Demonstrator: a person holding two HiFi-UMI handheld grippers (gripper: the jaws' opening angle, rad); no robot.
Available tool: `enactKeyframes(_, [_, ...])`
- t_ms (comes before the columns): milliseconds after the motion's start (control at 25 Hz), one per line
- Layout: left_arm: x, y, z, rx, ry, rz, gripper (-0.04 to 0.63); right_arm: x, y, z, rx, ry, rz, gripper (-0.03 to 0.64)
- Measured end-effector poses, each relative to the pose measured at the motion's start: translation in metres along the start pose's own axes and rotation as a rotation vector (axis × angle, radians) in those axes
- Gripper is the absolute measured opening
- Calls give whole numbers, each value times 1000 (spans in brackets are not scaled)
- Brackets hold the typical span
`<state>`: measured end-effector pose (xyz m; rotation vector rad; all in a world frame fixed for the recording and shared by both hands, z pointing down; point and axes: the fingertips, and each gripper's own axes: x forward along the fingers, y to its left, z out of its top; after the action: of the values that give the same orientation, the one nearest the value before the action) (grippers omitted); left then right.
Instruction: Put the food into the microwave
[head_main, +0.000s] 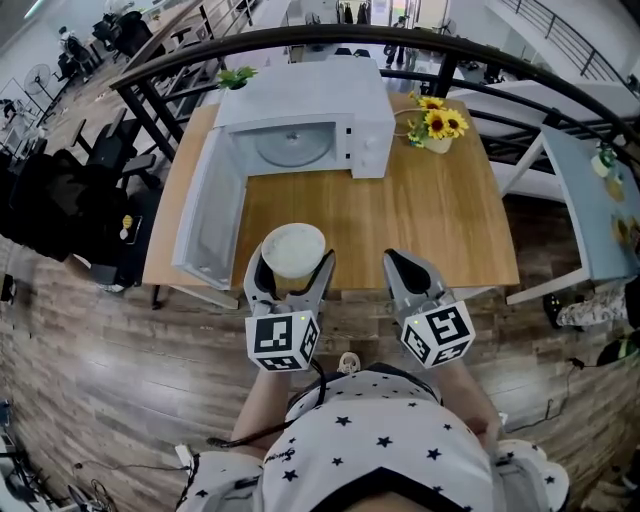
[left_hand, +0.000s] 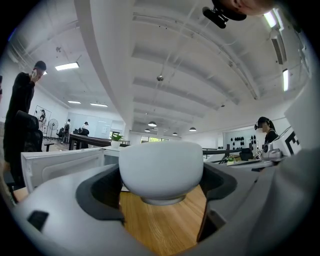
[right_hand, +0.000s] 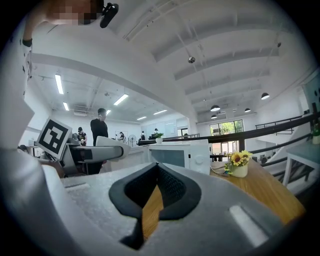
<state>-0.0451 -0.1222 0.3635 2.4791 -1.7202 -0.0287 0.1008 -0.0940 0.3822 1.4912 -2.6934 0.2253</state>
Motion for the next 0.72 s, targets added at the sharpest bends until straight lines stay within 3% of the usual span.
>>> enactKeyframes(720, [69,17,-8,13,-10,62,483,32,-35,-14,20,36,26,6])
